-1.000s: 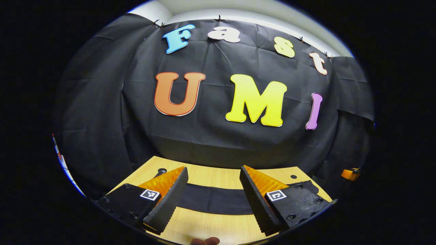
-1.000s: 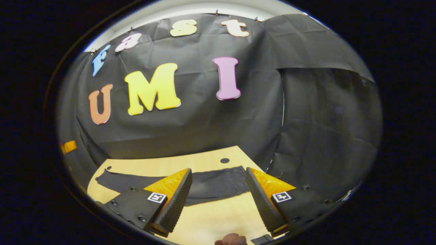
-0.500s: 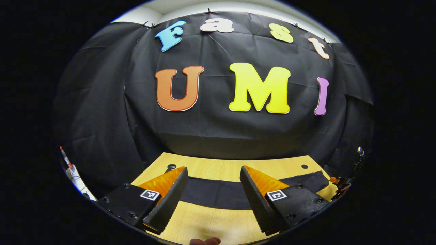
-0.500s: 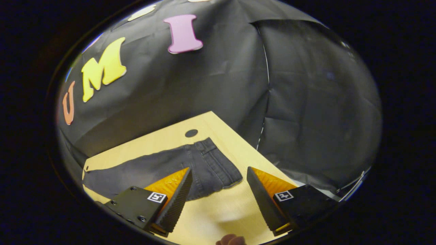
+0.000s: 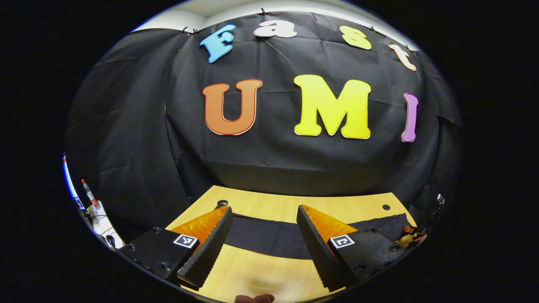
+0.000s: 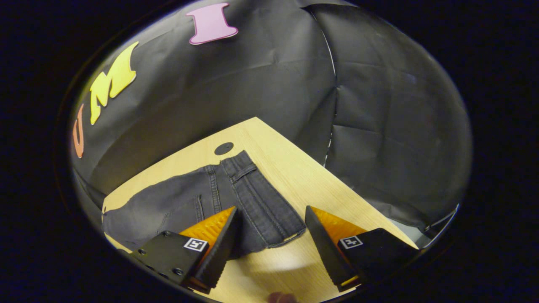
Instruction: Grasp the waist and the cuffs of the jeans and fold them to make the two legs overlap; first hold the waist and fold one-third of the jeans toward the cuffs, then hold the cuffs and fold the remaining one-third in the same direction to finish folding.
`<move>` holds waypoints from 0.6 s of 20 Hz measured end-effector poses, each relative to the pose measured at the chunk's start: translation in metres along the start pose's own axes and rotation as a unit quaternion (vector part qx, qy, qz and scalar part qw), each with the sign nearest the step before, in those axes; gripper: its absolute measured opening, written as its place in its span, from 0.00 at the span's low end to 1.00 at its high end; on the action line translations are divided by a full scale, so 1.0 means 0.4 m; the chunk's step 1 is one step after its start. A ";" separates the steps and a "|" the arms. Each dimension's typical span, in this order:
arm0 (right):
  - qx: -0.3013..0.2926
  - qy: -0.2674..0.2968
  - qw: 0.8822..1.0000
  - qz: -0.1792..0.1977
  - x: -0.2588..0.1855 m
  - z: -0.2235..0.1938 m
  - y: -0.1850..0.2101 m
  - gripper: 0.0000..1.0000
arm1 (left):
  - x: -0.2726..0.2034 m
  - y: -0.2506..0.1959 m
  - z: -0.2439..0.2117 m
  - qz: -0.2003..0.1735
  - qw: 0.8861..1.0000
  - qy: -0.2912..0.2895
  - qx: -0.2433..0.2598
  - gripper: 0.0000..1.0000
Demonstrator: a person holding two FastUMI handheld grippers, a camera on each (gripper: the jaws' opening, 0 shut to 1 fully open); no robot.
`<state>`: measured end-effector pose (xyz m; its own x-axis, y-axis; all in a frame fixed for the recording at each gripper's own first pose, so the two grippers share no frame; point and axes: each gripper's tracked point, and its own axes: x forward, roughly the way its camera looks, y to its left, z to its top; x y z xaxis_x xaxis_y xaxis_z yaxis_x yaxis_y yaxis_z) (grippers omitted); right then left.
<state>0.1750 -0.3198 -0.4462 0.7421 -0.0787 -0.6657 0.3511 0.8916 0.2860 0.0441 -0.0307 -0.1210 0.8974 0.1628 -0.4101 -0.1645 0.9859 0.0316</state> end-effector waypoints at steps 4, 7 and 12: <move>0.010 0.031 0.999 0.034 0.008 -0.005 0.039 0.53 | -0.009 0.017 -0.017 0.011 1.000 0.009 -0.026 0.98; 0.003 0.043 0.999 0.019 -0.011 0.010 0.037 0.16 | -0.024 0.033 -0.013 0.015 0.999 0.005 -0.028 0.98; -0.013 0.032 0.999 0.029 -0.108 0.095 0.109 0.05 | -0.047 0.108 -0.003 0.032 0.999 -0.020 -0.029 0.98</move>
<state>0.1798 -0.2947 -0.3787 0.7226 0.0005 -0.6912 0.2935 0.9052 0.3074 0.0196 0.0088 -0.1132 0.9001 0.2279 -0.3712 -0.2441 0.9697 0.0033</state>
